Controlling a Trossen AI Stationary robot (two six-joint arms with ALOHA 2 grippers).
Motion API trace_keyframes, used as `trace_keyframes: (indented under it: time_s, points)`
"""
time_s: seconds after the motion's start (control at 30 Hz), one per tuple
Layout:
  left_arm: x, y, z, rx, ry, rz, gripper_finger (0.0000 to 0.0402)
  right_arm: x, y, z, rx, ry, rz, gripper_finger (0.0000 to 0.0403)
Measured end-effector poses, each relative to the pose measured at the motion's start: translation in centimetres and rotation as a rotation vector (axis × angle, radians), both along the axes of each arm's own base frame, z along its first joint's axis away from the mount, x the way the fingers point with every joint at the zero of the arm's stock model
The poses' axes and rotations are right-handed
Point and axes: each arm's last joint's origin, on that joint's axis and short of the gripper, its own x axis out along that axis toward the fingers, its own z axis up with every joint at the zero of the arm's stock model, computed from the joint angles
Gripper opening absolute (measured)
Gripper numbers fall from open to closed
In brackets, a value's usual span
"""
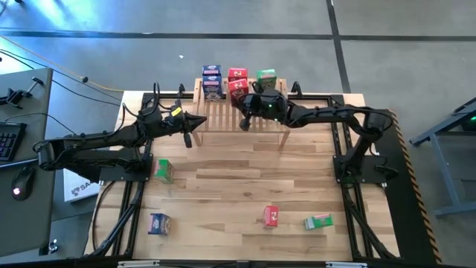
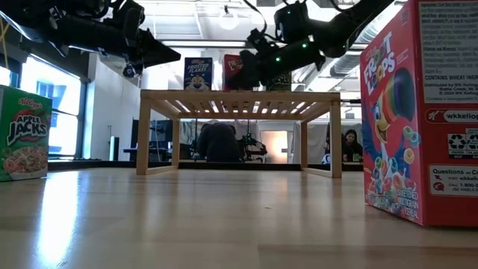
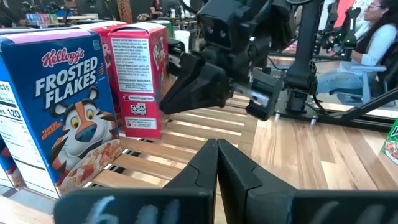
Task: Stack cereal on shelf
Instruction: Put the top red cereal box on the shelf and align it with the other red cereal box
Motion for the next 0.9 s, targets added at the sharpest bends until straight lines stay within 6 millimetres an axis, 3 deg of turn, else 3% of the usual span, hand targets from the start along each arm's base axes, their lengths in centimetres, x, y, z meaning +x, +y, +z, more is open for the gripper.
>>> trace_keyframes:
  time_s: [0.9]
  points:
    - [-0.02,0.0,-0.18,-0.008,0.017,0.001,0.0,0.53,0.07,0.68,0.028,-0.064,-0.103,0.0002]
